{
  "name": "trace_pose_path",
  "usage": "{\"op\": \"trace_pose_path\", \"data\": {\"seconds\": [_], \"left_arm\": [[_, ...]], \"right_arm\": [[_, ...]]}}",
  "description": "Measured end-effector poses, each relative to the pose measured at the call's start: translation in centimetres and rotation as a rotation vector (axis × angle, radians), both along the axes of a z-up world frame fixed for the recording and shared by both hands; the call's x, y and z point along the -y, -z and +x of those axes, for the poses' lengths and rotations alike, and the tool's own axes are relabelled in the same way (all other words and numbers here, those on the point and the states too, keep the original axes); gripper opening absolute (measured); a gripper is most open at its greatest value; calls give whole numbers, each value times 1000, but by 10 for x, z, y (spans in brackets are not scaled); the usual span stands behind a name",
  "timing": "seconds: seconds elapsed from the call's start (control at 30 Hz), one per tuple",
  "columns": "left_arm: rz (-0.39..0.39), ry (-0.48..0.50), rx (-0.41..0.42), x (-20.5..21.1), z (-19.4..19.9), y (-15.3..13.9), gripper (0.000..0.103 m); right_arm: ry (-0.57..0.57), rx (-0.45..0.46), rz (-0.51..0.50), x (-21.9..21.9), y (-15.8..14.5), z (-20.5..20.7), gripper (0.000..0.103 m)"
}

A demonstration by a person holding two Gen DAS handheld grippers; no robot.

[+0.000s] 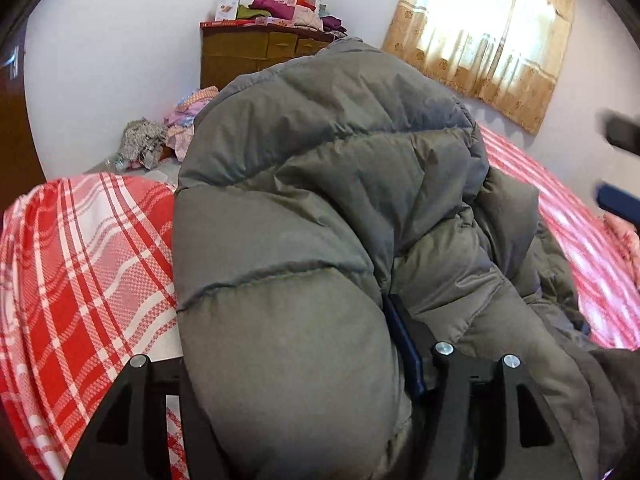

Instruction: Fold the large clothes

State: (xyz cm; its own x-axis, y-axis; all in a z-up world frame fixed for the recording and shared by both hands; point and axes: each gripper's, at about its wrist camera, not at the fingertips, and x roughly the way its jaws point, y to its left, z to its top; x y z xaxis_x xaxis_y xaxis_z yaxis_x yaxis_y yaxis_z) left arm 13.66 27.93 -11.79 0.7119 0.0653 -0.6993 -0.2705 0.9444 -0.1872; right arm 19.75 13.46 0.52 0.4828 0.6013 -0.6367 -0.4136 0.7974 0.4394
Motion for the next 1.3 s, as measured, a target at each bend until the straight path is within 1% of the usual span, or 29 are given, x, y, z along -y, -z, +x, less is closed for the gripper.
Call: {"op": "trace_pose_path", "data": {"seconds": [0.03, 0.1, 0.13, 0.17, 0.2, 0.23, 0.3, 0.37, 0.47, 0.57, 0.73, 0.8, 0.9, 0.93, 0.97, 1.03, 1.07, 1.13, 1.2, 1.3], "left_arm": [[9, -1, -2, 1, 0, 0, 62], [13, 2, -3, 2, 1, -2, 62], [10, 4, -1, 2, 1, -1, 62], [2, 7, 3, 1, 1, -1, 63], [-3, 9, 6, -1, 0, -1, 64], [-9, 14, 8, -1, 0, 0, 65], [-7, 22, 8, -1, 1, 0, 67], [5, 20, 3, 1, 3, 0, 70], [26, 15, -19, 4, 12, 1, 74], [37, 15, -32, 6, 17, 2, 76], [-7, 16, -49, 0, 21, 9, 77], [-11, 13, -50, -1, 19, 9, 79], [-12, 8, -53, -2, 15, 8, 79], [-20, 5, -63, -4, 14, 8, 79], [-35, 0, -77, -6, 12, 6, 79], [-53, -9, -91, -10, 6, 1, 79], [-61, -17, -90, -10, 2, -2, 79], [-62, -35, -85, -9, -11, -11, 79], [-47, -47, -72, -6, -24, -22, 79], [9, -59, 2, 1, -56, -48, 79]], "right_arm": [[18, 2, -76, -17, 10, 3, 63], [35, -28, -154, -34, 38, 11, 62], [48, -48, -184, -37, 54, 15, 56], [79, -71, -225, -36, 75, 19, 53], [94, -76, -235, -33, 86, 21, 53], [100, -71, -221, -27, 102, 21, 53], [99, -31, -197, -17, 108, 18, 53], [100, 27, -212, -15, 114, 13, 53], [110, 84, -248, -18, 118, 7, 55], [108, 78, -258, -20, 121, 10, 55], [103, 70, -260, -20, 126, 16, 57], [104, 74, -268, -20, 125, 13, 58], [104, 71, -281, -20, 122, 11, 64], [104, 59, -287, -18, 121, 11, 68], [107, 46, -292, -16, 119, 10, 76], [113, 16, -297, -9, 116, 8, 89], [124, -2, -287, -1, 113, 4, 92], [142, -14, -254, 10, 109, -5, 92], [165, -13, -203, 24, 102, -19, 92], [197, -1, -159, 42, 92, -43, 92]]}}
